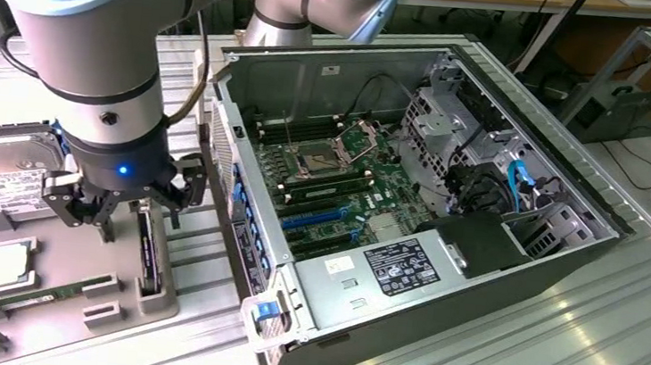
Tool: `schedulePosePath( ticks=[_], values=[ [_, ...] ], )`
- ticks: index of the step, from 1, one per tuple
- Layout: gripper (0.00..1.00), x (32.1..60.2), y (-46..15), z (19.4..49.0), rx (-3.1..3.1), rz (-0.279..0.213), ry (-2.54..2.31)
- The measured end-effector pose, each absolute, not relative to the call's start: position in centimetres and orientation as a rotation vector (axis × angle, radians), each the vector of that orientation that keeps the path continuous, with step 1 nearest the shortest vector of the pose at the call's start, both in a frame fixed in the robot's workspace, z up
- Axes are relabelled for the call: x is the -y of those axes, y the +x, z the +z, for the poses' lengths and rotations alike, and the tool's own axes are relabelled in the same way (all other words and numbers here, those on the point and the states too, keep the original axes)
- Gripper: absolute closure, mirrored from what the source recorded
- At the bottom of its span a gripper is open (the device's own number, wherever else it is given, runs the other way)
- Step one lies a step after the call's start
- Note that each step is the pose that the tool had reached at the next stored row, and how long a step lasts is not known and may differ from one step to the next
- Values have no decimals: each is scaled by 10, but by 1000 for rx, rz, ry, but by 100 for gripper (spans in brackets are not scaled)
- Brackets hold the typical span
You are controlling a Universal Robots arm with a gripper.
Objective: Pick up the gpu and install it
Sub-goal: 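Pick up the gpu and move the gpu toward the slot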
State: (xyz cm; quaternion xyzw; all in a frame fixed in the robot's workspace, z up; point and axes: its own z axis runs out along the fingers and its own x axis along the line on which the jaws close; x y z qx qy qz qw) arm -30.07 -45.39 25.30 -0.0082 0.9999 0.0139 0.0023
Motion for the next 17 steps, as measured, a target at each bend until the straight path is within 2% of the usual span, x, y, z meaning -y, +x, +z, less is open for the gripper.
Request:
schedulePosePath(
  ticks=[13, 14, 15, 16, 17],
  values=[
    [27, 453, -301, 224, -3137, 44, -26],
    [29, 453, -301, 223, -3137, 43, -26],
    [36, 453, -301, 223, -3137, 43, -26],
    [36, 453, -301, 223, -3137, 43, -26],
    [43, 453, -301, 223, -3137, 43, -26]
  ],
)
